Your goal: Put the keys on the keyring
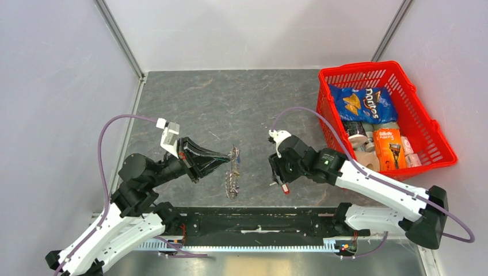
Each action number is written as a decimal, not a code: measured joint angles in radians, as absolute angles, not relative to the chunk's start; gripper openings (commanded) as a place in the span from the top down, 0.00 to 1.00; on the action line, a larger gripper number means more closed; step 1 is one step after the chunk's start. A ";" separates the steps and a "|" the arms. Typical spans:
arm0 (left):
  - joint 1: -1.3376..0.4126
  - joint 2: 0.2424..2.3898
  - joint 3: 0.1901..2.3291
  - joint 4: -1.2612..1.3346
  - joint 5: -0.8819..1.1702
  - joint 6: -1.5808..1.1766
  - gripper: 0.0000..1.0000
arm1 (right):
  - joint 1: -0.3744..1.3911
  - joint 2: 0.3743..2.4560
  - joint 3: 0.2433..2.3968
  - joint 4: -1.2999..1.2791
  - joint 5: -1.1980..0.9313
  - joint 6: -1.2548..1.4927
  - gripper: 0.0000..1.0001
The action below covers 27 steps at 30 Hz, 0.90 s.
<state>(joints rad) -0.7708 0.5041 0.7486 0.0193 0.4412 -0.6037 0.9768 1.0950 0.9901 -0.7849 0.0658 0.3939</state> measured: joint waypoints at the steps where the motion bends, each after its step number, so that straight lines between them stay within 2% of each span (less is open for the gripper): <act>1: -0.771 0.496 0.749 0.001 0.436 -0.598 0.98 | 0.973 1.102 0.959 -0.775 0.077 0.411 0.47; 8: -0.771 0.472 0.749 -0.066 0.419 -0.578 0.98 | 0.917 1.119 0.772 -0.685 0.096 0.532 0.49; 27: -0.771 0.466 0.748 -0.075 0.422 -0.570 0.98 | 0.859 1.178 0.602 -0.484 0.154 0.726 0.57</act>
